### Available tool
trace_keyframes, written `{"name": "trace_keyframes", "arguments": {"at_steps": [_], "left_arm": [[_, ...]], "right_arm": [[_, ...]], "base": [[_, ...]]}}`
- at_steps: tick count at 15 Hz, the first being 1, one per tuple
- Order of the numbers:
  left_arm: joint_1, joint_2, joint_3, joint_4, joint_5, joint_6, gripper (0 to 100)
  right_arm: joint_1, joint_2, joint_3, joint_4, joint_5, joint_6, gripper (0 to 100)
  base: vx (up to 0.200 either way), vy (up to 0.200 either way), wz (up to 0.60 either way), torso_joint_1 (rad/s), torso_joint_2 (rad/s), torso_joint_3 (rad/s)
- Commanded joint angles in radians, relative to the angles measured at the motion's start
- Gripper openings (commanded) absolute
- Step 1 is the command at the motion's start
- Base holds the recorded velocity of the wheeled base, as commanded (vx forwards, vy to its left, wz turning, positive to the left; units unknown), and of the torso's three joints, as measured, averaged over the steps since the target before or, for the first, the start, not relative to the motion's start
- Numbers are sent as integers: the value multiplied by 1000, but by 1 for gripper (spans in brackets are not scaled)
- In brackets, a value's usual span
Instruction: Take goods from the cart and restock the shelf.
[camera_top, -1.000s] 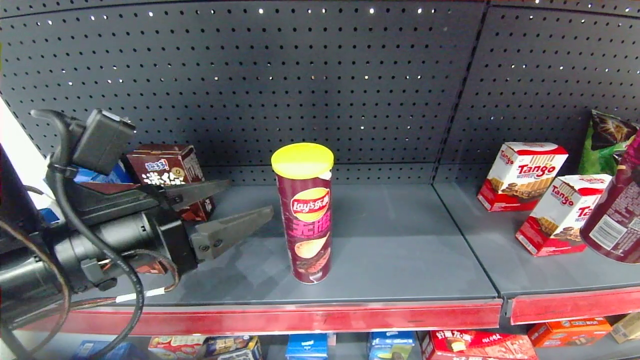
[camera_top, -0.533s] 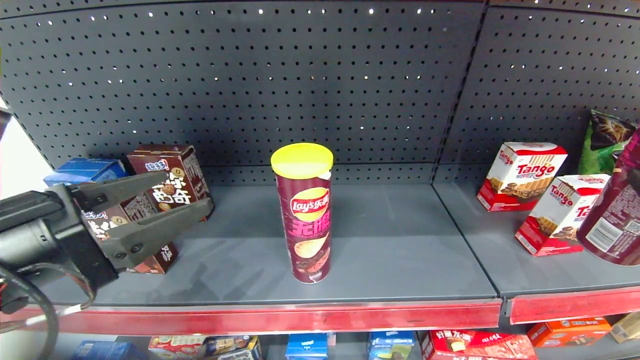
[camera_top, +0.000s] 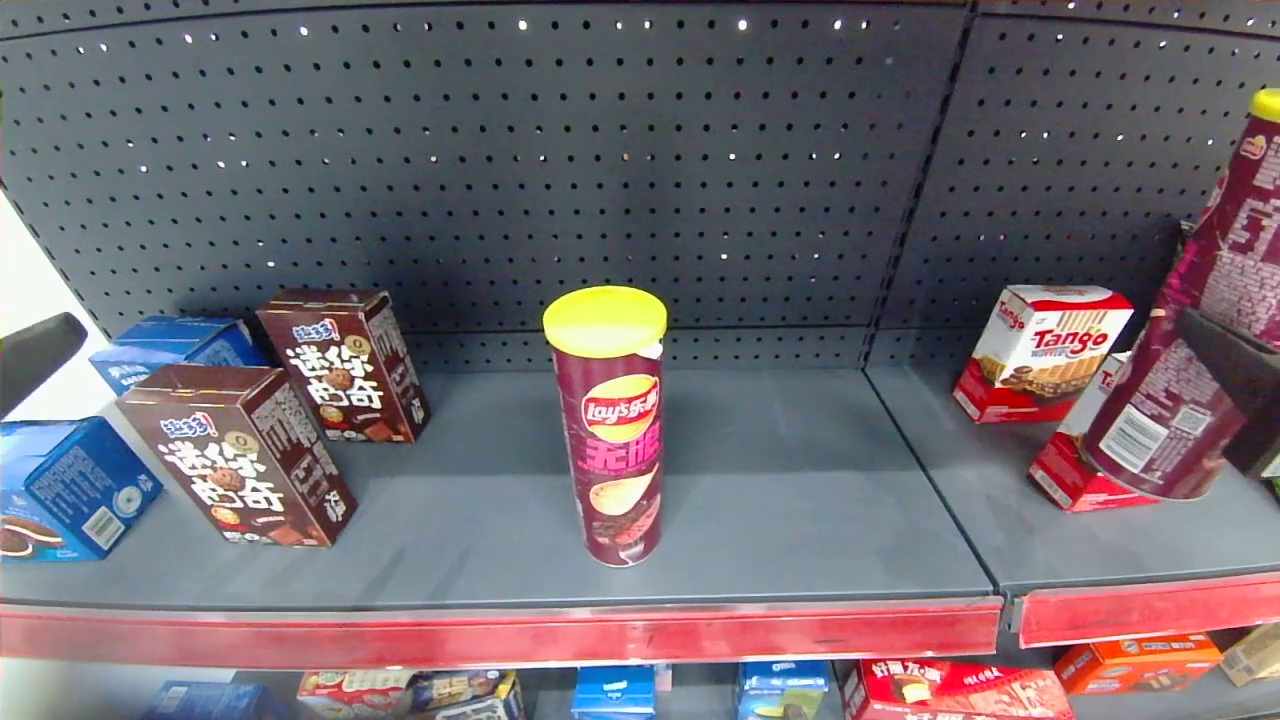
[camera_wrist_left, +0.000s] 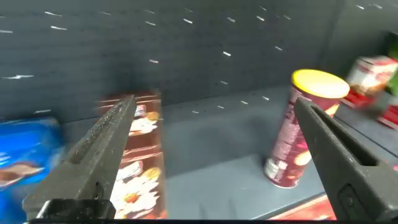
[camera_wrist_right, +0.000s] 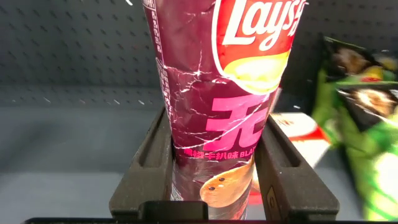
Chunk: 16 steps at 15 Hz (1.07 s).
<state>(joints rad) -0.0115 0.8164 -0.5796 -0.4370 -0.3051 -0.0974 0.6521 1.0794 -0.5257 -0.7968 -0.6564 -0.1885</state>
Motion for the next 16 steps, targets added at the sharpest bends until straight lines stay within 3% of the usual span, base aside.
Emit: {"name": "trace_keyframes", "arguments": {"at_steps": [1,4,6,9,16], "left_arm": [[24,-112,4,44,12,-1,100],[47,-227,4,132,52,-1,100],[61,-359,4,300,60,-1,100],[70,-476,1,469,58,1,100],[88,-465,-3,469,57,1,100]], "right_arm": [[27,108,-66,-16,0,14,0],[60,214,-102,-127,3,8,0],[84,278,-129,-159,4,11,0],[101,361,-198,-165,1,34,0],[119,522,-335,-145,3,35,0]], "base": [[0,0,0,0,0,0],[0,0,0,0,0,0],[0,0,0,0,0,0],[0,0,0,0,0,0],[0,0,0,0,0,0]]}}
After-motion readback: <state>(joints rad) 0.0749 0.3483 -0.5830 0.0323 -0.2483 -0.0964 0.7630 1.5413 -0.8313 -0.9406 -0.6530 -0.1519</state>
